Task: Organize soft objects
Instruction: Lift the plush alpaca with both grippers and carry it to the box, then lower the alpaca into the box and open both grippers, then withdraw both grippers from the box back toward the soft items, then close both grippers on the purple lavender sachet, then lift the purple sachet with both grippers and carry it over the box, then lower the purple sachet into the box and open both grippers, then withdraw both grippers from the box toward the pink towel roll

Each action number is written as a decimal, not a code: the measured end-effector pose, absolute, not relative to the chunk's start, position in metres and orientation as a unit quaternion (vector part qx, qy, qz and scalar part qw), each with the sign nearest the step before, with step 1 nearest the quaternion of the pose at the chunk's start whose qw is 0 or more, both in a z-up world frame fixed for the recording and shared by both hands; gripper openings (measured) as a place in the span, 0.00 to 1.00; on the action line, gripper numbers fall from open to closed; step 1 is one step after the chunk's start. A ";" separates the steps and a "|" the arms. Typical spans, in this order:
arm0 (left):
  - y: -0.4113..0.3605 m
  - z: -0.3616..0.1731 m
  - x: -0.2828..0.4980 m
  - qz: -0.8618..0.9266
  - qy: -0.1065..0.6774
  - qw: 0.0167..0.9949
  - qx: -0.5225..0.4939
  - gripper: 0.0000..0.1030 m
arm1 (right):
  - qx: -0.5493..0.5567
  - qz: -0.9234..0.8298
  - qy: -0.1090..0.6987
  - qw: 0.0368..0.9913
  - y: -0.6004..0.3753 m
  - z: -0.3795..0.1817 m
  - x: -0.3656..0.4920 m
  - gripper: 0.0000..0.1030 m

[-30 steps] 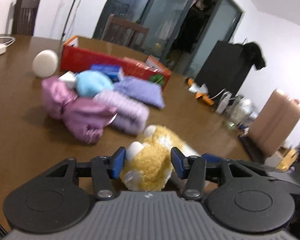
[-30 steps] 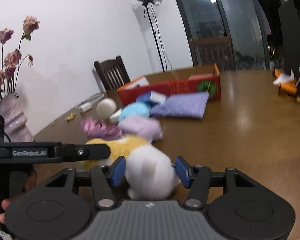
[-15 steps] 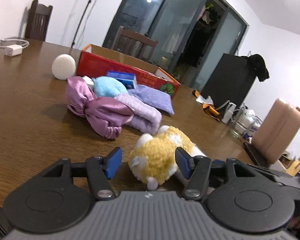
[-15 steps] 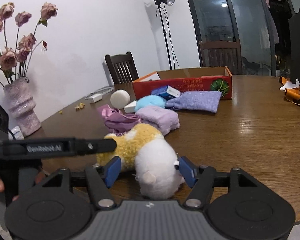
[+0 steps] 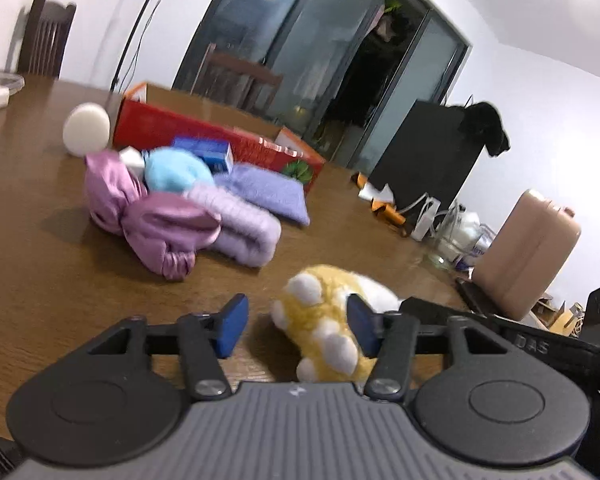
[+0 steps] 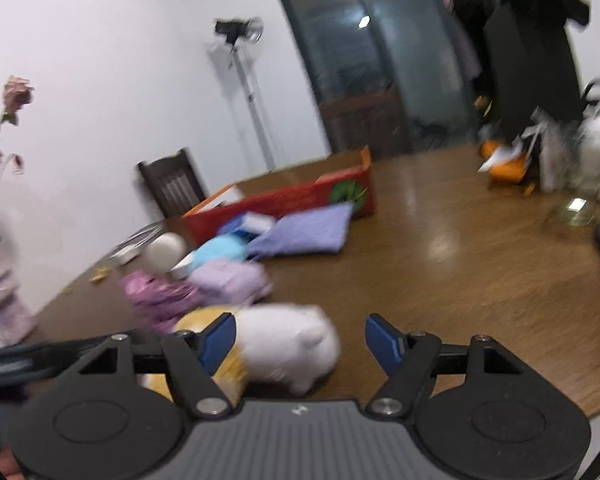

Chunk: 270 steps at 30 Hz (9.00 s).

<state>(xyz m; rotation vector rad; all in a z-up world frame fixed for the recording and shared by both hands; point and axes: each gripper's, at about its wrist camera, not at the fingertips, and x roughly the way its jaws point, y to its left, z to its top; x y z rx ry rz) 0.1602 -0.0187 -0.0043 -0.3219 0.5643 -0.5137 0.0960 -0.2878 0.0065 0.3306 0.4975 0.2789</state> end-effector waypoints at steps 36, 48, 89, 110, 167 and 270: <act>-0.032 0.011 0.190 -0.236 0.310 0.905 -0.172 0.55 | 0.181 0.235 0.240 0.924 -0.306 -0.001 0.121 0.74; -0.041 0.039 0.197 -0.262 0.253 0.916 -0.168 0.50 | 0.280 0.259 0.243 0.892 -0.310 -0.001 0.143 0.53; 0.043 0.120 0.485 -0.121 0.302 0.945 -0.036 0.63 | 0.082 0.242 0.286 0.923 -0.186 0.124 0.455 0.54; 0.049 0.169 0.251 -0.093 0.160 0.983 0.012 0.88 | 0.004 0.143 0.107 0.984 -0.267 0.195 0.241 0.86; -0.093 0.007 0.386 -0.167 0.355 0.920 -0.019 0.46 | 0.236 0.207 0.318 0.894 -0.304 -0.014 0.363 0.03; 0.038 0.044 0.223 -0.093 0.219 0.970 -0.039 0.88 | 0.023 0.149 0.293 0.944 -0.212 0.002 0.231 0.70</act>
